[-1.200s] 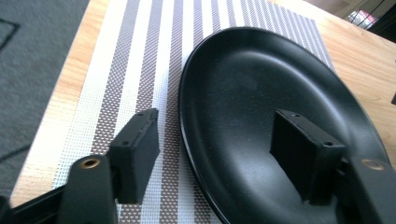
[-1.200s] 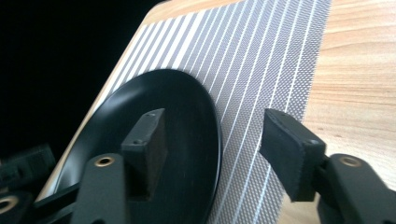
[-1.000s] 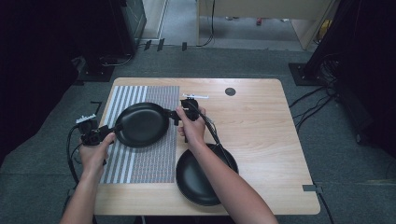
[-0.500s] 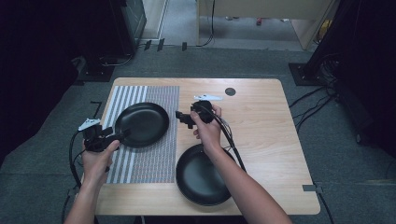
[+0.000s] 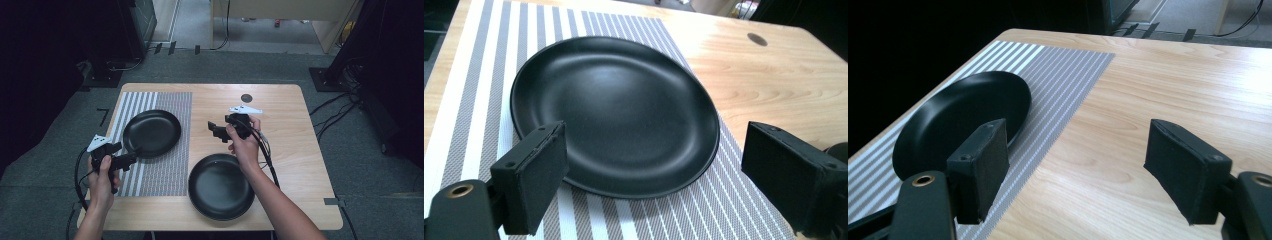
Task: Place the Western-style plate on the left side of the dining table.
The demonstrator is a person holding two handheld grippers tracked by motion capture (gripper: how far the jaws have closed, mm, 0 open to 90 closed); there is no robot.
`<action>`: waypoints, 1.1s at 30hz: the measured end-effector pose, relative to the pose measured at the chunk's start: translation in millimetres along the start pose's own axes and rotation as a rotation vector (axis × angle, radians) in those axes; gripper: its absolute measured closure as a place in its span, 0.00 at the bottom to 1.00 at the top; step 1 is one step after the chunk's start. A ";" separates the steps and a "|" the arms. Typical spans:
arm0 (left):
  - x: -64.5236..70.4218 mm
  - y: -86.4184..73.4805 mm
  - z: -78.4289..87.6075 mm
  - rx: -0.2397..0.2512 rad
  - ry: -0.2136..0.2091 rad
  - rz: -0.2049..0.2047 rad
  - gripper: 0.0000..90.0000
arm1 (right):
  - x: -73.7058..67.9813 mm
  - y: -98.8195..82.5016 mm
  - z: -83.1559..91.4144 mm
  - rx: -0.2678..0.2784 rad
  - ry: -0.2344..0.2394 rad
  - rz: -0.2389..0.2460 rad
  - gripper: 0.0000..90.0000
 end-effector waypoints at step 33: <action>-3.3 -61.0 21.0 -0.002 0.123 -0.032 0.14 | 60.5 -70.7 77.3 0.044 -0.060 -0.080 0.28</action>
Point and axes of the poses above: each handheld gripper's, and its own axes: z roughly backward along the jaws, y roughly out of its top, x roughly to its right, the point moved 2 cm from there along -z, roughly forward along the jaws, and after that the axes turned 10 degrees about -x, right-handed, at the moved point
